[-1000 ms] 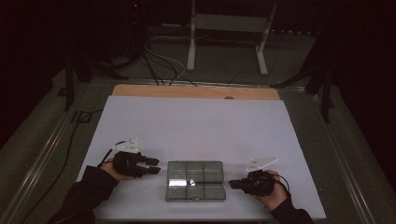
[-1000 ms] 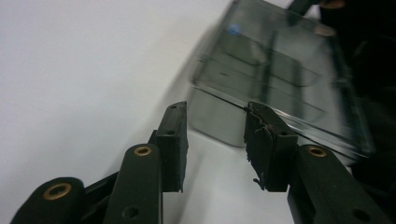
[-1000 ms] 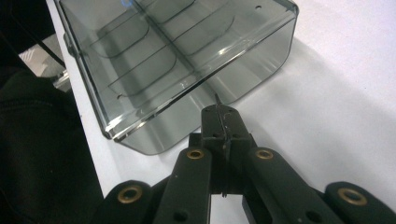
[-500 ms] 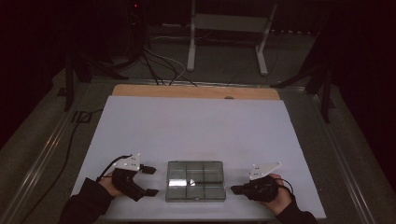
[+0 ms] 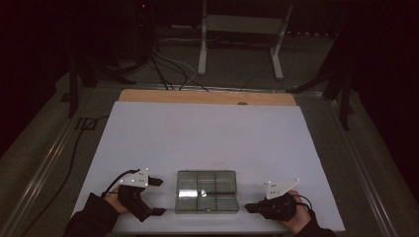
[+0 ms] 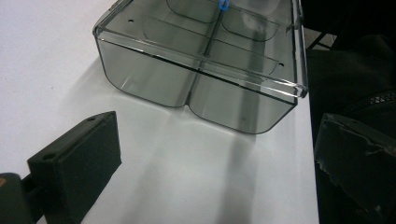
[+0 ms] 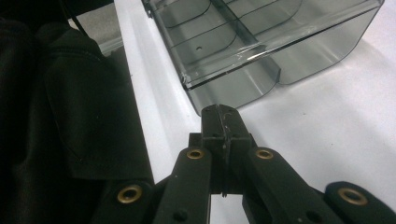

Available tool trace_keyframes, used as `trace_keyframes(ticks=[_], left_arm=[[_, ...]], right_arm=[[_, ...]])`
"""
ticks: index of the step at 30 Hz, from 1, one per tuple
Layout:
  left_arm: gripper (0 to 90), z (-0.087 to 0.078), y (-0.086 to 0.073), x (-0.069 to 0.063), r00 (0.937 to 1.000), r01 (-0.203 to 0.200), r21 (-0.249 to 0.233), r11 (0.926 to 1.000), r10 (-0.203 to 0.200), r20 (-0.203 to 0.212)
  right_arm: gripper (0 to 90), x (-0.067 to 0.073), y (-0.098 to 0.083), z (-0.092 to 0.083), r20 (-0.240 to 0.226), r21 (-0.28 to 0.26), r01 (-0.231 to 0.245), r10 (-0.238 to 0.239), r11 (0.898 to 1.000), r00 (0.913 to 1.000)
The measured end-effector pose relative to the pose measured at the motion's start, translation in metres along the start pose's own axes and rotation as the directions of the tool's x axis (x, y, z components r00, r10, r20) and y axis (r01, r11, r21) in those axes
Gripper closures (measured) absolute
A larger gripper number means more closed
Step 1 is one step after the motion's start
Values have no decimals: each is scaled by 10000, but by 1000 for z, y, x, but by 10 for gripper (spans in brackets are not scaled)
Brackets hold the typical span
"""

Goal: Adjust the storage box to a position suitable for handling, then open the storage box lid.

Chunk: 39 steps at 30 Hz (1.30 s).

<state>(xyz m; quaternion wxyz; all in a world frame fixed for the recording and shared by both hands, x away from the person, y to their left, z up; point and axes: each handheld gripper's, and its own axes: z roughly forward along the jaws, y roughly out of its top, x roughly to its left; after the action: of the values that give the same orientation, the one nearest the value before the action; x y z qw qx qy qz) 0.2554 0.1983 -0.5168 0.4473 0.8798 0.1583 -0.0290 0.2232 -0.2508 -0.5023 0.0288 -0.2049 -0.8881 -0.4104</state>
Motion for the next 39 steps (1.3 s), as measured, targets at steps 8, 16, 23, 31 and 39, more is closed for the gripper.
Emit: trace_keyframes(ticks=[8,16,23,31,39], left_arm=[[23,-1,-2,1,9999,107,-93,9999,-107,-36],[23,1,-3,2,9999,160,-119,9998,-159,46],[23,1,-3,2,9998,210,-129,9997,-209,51],[23,2,-4,2,9998,185,-101,9998,-184,100],[23,2,-4,3,9997,218,-167,9996,-216,153]], right_arm=[[897,3,0,0,-218,15,152,-152,9999,9996],[897,5,1,2,-441,-7,131,-131,9999,9989],[897,4,2,4,-600,-82,70,-75,9999,9982],[897,5,5,7,-639,-24,102,-104,9999,9979],[897,4,7,9,-697,-52,48,-52,10000,9976]])
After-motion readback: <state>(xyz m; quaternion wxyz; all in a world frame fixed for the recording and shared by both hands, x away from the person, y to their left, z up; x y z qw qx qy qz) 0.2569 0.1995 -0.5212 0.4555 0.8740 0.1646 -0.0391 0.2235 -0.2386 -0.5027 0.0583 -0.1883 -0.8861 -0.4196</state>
